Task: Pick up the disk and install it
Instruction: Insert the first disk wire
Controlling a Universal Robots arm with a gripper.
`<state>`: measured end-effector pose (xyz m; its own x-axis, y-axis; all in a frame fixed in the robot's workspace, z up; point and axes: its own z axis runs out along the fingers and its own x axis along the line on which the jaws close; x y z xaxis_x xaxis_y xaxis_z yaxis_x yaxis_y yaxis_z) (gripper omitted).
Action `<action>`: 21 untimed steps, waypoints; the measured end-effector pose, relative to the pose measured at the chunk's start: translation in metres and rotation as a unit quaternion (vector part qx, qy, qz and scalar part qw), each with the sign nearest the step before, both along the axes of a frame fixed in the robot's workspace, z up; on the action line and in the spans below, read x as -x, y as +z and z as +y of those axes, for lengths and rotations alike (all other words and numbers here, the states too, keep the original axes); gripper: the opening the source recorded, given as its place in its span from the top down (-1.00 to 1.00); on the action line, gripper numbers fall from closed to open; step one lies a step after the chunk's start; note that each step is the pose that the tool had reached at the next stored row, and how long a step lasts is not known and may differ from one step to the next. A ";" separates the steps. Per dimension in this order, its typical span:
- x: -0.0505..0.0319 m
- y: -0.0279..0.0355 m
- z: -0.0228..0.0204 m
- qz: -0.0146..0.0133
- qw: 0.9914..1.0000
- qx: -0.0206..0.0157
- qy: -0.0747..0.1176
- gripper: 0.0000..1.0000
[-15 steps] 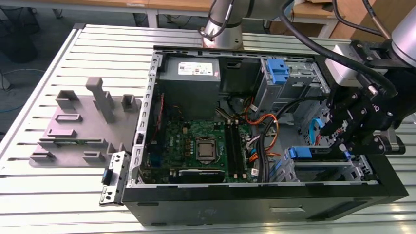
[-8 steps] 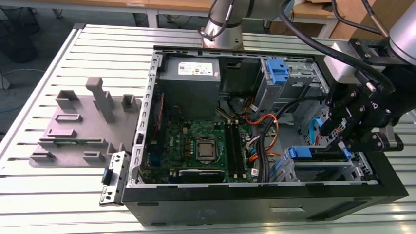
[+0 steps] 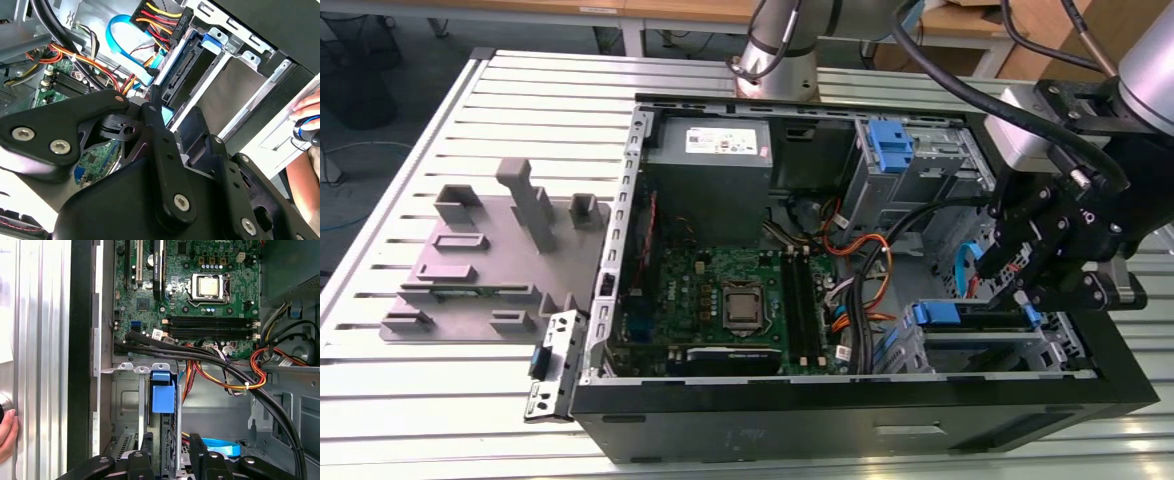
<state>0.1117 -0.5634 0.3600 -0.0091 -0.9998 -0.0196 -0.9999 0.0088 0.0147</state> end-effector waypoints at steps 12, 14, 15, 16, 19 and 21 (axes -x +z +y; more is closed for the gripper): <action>-0.0004 -0.0016 0.0006 0.000 1.000 0.000 0.000 0.16; -0.0004 -0.0001 0.0007 0.000 1.000 0.000 0.000 0.16; -0.0004 0.0012 0.0007 0.000 1.000 0.000 0.000 0.16; -0.0004 0.0025 0.0006 0.000 1.000 0.000 0.000 0.16; -0.0004 0.0039 0.0008 0.000 1.000 0.000 0.000 0.16; -0.0004 0.0041 0.0019 0.000 1.000 0.000 0.000 0.16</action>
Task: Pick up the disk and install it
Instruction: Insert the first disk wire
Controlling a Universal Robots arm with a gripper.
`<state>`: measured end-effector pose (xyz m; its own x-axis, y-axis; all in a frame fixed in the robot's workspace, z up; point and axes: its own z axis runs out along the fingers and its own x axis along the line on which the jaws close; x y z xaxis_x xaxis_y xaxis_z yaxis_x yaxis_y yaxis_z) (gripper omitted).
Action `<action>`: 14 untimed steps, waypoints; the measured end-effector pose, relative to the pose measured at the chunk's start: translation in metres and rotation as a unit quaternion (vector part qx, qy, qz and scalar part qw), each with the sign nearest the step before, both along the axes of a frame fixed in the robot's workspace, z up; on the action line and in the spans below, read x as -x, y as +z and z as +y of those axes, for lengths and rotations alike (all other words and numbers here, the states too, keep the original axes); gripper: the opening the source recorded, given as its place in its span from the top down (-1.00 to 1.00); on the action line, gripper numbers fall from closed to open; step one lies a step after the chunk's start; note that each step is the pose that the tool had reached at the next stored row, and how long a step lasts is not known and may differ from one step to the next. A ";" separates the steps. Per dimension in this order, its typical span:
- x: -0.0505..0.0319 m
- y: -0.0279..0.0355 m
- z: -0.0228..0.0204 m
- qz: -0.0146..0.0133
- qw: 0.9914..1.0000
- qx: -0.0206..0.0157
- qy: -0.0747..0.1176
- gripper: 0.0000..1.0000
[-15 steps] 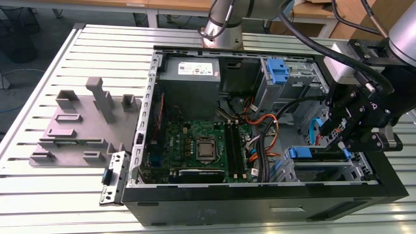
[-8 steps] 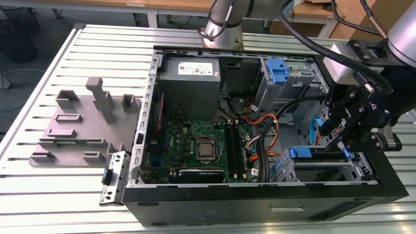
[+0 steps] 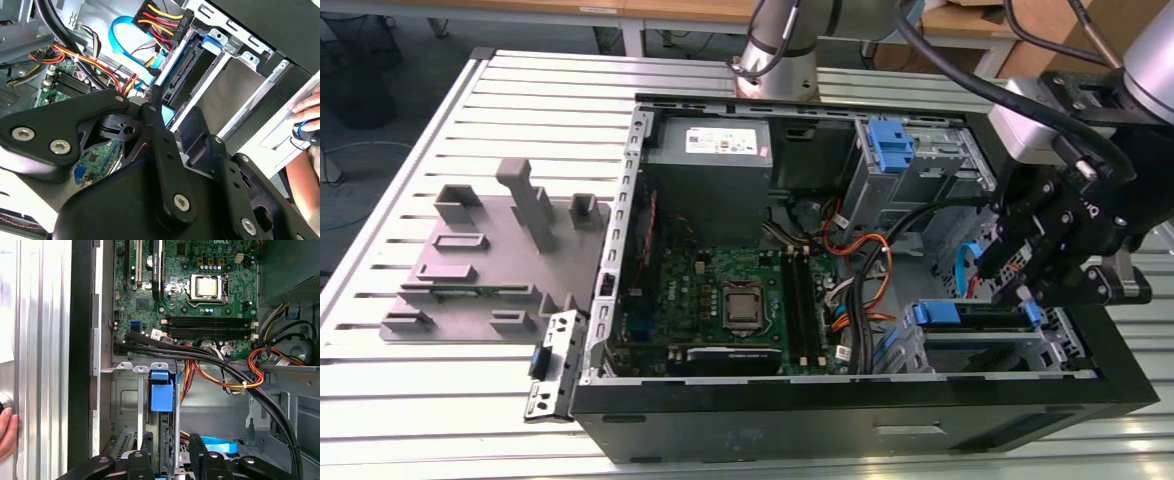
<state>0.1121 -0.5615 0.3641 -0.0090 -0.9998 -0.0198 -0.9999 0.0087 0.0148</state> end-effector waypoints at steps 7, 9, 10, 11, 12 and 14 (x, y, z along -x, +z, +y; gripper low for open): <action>0.0000 -0.0004 0.0080 0.000 1.000 0.000 0.000 0.16; 0.0000 -0.0007 0.0103 0.000 1.000 0.000 0.000 0.16; 0.0000 -0.0009 0.0114 0.000 1.000 0.000 0.000 0.16; 0.0000 -0.0011 0.0123 0.000 1.000 0.000 0.000 0.16; 0.0000 -0.0014 0.0129 0.000 1.000 0.000 0.000 0.16; 0.0000 -0.0027 0.0134 0.000 1.000 0.000 0.000 0.16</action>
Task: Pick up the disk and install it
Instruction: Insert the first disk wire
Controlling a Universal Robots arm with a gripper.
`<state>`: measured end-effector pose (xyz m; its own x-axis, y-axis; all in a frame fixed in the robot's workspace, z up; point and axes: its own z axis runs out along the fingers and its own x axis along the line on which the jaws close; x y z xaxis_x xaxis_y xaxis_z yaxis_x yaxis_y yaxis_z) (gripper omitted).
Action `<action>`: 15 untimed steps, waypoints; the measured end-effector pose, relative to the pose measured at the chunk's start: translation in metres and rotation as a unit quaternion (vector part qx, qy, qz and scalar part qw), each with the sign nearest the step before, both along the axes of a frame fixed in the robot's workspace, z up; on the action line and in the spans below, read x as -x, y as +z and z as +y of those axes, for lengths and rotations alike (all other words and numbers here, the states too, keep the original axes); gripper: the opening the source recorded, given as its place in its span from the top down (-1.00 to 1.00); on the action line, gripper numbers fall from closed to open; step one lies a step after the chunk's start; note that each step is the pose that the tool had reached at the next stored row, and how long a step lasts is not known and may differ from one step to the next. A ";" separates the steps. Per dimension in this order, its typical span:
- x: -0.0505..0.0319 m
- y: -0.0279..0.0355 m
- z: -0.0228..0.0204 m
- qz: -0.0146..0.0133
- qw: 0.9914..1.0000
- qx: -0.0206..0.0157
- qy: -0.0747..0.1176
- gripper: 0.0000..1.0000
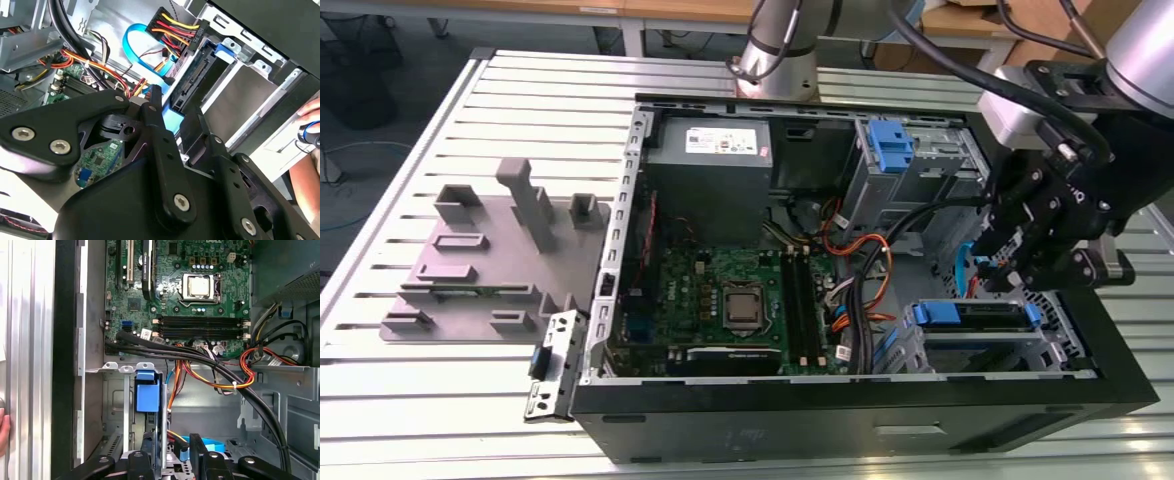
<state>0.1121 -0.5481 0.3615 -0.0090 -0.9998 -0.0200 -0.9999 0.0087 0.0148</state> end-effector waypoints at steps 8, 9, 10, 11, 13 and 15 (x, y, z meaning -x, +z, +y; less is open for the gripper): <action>-0.0022 -0.0072 0.0008 0.000 1.000 0.000 0.000 0.16; -0.0032 -0.0079 0.0008 0.000 1.000 0.000 0.000 0.16; -0.0044 -0.0086 0.0008 0.000 1.000 0.000 0.000 0.16; -0.0055 -0.0092 0.0008 0.000 1.000 0.000 0.000 0.16; -0.0076 -0.0104 0.0008 0.000 1.000 0.000 0.000 0.16; -0.0088 -0.0118 0.0009 0.000 1.000 0.000 0.000 0.16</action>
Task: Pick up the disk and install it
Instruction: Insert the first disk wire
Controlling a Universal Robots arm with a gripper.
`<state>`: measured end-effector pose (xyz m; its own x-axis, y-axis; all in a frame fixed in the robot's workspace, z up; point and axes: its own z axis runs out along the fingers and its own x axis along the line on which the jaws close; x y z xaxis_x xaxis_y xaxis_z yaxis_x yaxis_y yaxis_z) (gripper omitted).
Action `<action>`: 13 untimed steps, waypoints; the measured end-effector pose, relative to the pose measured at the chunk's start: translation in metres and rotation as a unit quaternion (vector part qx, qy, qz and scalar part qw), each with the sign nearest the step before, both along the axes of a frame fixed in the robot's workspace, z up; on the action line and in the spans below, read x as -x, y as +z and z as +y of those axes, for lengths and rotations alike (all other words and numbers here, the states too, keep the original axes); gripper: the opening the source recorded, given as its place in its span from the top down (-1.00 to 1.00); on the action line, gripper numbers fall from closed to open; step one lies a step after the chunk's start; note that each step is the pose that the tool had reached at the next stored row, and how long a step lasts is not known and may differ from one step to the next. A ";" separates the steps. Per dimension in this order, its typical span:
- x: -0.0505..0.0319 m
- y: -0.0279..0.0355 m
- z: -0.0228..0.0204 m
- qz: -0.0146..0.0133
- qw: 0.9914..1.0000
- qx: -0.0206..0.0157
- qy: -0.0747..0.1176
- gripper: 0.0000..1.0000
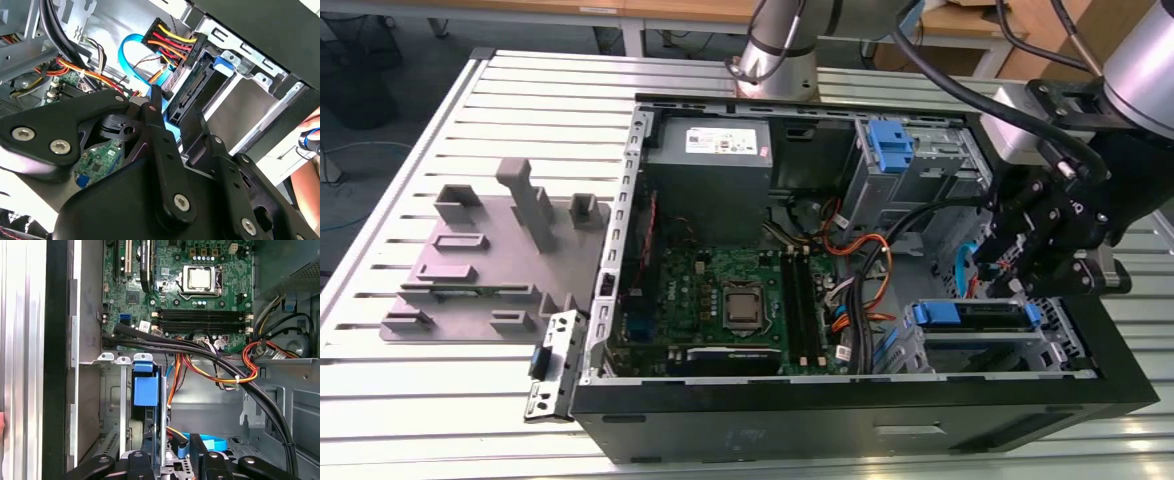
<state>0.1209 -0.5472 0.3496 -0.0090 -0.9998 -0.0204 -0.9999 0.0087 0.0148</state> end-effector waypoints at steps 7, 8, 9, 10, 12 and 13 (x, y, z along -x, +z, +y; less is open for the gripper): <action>-0.0004 -0.0031 -0.0001 0.000 1.000 0.000 0.000 0.16; -0.0004 -0.0033 0.0000 0.000 1.000 0.000 0.000 0.16; -0.0004 -0.0032 0.0000 0.000 1.000 0.000 0.000 0.16; -0.0004 -0.0033 0.0000 0.000 1.000 0.000 0.000 0.16; -0.0004 -0.0033 0.0000 0.000 1.000 0.000 0.000 0.16; -0.0004 -0.0033 0.0000 0.000 1.000 0.000 0.000 0.18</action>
<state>0.1213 -0.5473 0.3463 -0.0090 -0.9998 -0.0203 -0.9999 0.0087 0.0148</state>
